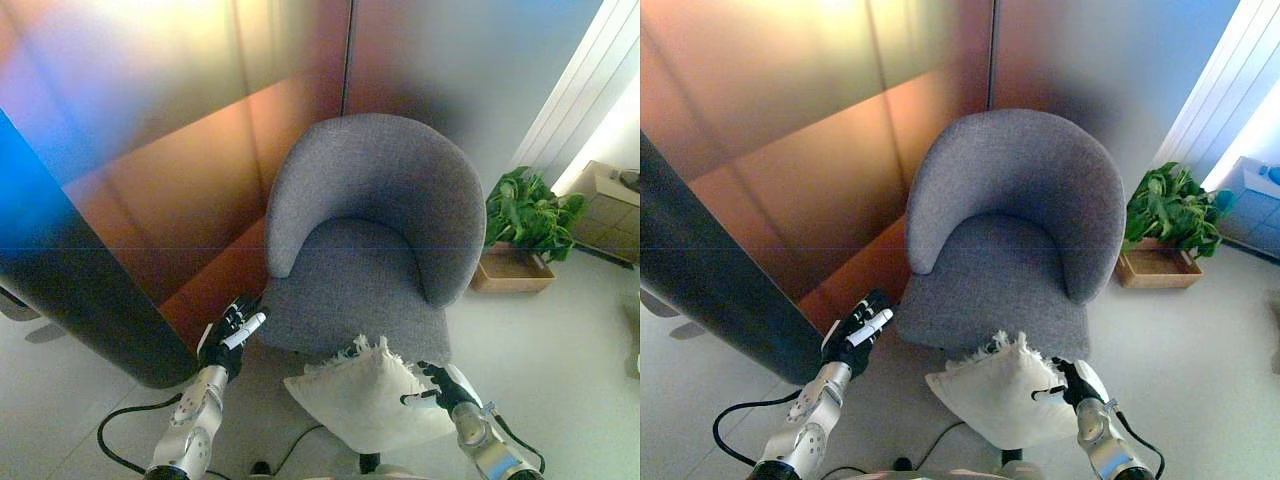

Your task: Pick up the pillow and put it on the sofa.

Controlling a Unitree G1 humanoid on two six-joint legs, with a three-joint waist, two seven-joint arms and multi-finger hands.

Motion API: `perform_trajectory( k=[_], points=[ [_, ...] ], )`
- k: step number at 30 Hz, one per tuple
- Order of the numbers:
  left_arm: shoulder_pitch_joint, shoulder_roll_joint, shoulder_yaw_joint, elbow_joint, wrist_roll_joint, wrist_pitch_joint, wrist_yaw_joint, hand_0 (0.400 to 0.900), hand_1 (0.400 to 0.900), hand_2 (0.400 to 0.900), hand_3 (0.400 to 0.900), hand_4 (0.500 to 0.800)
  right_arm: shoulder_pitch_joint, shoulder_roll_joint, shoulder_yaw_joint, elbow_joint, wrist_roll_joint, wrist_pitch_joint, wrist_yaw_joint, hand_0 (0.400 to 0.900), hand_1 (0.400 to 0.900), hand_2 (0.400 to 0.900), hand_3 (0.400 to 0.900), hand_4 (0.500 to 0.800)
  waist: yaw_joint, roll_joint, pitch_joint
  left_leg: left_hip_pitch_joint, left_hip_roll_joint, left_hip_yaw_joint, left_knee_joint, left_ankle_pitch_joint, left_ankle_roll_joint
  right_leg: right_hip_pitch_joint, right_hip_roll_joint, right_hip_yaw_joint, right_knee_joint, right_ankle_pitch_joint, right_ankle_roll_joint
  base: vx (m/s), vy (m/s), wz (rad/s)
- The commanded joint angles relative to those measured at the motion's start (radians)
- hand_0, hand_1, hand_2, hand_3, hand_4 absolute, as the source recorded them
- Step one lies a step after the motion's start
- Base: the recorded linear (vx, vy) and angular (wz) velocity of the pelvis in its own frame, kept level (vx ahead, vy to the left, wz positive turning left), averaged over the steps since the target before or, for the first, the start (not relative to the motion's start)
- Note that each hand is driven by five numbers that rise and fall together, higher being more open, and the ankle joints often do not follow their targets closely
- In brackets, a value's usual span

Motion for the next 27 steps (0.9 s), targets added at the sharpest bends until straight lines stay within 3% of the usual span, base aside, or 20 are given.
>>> perform_trajectory(
  k=[1, 14, 21, 27],
  points=[
    [-0.086, 0.006, 0.035, -0.048, 0.041, -0.069, -0.038, 0.900, 0.900, 0.900, 0.900, 0.800, -0.134, -0.043, -0.012, 0.031, -0.055, -0.025, -0.061, 0.900, 0.900, 0.900, 0.900, 0.800, 0.004, 0.020, -0.030, -0.022, 0.017, -0.042, 0.004, -0.001, -0.005, 0.118, -0.074, 0.001, 0.025, -0.071, 0.111, 0.00, 0.000, 0.00],
    [-0.068, 0.010, 0.041, -0.034, 0.011, -0.096, -0.095, 0.900, 0.900, 0.900, 0.900, 0.800, -0.147, -0.038, -0.004, 0.141, -0.084, -0.028, -0.024, 0.900, 0.900, 0.900, 0.900, 0.800, 0.021, 0.017, -0.036, -0.009, 0.012, -0.048, 0.004, -0.009, 0.000, 0.121, -0.080, 0.006, 0.023, -0.068, 0.113, 0.03, -0.003, 0.01],
    [-0.049, 0.021, 0.051, -0.060, 0.018, -0.076, -0.083, 0.900, 0.900, 0.900, 0.900, 0.800, -0.145, -0.045, -0.007, 0.142, -0.095, 0.000, -0.029, 0.900, 0.900, 0.900, 0.900, 0.800, 0.027, 0.014, -0.024, -0.013, 0.008, -0.052, 0.008, -0.013, 0.001, 0.114, -0.079, 0.015, 0.015, -0.062, 0.114, 0.05, 0.000, 0.01],
    [-0.084, 0.037, 0.026, -0.080, 0.021, -0.057, -0.090, 0.900, 0.900, 0.900, 0.900, 0.800, -0.196, -0.050, 0.022, 0.233, -0.050, 0.018, -0.040, 0.900, 0.900, 0.900, 0.900, 0.800, 0.048, 0.015, 0.023, -0.026, 0.014, -0.060, 0.013, -0.018, -0.001, 0.100, -0.081, 0.005, 0.020, -0.066, 0.116, 0.00, -0.020, 0.08]
  ],
)
